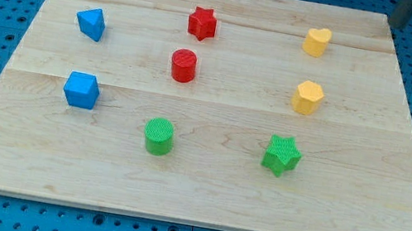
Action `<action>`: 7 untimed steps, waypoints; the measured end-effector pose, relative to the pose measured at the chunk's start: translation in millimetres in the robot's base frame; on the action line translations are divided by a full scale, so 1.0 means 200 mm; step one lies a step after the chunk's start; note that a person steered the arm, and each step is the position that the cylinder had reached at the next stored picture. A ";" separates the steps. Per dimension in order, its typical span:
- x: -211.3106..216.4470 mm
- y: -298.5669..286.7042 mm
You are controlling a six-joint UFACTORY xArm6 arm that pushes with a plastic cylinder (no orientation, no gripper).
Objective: Nudge the yellow a bit down
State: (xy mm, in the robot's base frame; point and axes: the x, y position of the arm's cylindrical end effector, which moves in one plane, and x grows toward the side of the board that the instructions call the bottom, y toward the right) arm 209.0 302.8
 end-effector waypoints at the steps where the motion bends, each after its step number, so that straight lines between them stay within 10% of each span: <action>1: -0.09 -0.12; 7: -0.08 -1.03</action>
State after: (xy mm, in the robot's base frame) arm 192.8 96.1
